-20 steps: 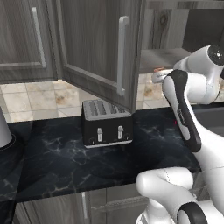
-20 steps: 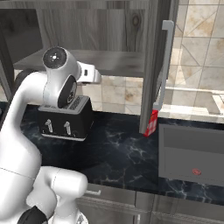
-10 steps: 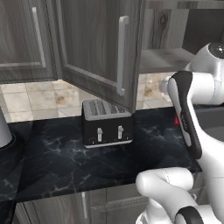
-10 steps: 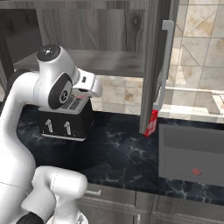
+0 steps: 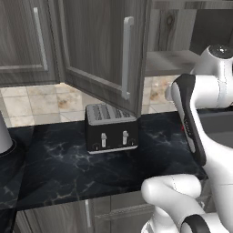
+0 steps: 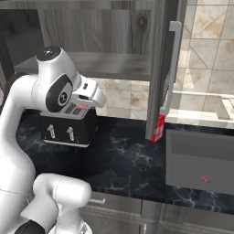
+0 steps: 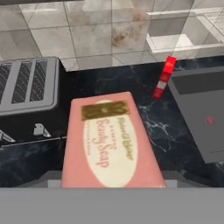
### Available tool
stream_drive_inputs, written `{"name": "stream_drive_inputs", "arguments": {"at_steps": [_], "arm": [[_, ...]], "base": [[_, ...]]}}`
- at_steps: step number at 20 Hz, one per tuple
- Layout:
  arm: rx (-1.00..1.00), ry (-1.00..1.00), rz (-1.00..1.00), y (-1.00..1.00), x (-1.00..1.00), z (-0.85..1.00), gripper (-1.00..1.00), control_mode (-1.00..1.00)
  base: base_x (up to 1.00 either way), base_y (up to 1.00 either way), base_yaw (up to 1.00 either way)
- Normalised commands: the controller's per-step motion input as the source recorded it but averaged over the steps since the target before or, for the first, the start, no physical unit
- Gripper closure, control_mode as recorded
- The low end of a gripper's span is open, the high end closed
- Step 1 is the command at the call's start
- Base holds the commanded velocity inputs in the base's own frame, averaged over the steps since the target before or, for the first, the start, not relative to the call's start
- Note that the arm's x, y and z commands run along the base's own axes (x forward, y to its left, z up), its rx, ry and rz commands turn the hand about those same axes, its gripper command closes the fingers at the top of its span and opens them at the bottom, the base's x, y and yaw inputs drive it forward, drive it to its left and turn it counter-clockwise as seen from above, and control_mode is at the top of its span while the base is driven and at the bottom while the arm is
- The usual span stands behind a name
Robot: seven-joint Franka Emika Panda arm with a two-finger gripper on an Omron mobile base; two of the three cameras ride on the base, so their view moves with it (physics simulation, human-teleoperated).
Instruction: Open the cabinet. Pick the bar soap and place it next to the sink. Then close the cabinet.
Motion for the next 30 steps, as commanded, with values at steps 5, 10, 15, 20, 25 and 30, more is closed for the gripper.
{"name": "stream_drive_inputs", "arguments": {"at_steps": [5, 10, 15, 20, 25, 30], "arm": [[0.00, 0.02, 0.00, -0.23, 0.00, -0.39, 1.00, -1.00], [0.00, 0.06, 0.00, -0.34, 0.00, -0.49, 1.00, -1.00], [0.00, 0.08, 0.00, -0.31, 0.00, -0.36, 1.00, -1.00], [-0.01, 0.12, 0.00, -0.32, 0.00, -0.31, 1.00, -1.00], [-0.03, 0.09, 0.00, -0.29, 0.03, -0.18, 1.00, -1.00], [-0.04, 0.04, 0.00, -0.24, 0.00, -0.14, 1.00, -1.00]], "base": [[0.00, 0.00, 0.00], [0.00, 0.00, 0.00], [0.00, 0.00, 0.00], [0.00, 0.00, 0.00], [0.00, 0.00, 0.00], [0.00, 0.00, 0.00]]}}
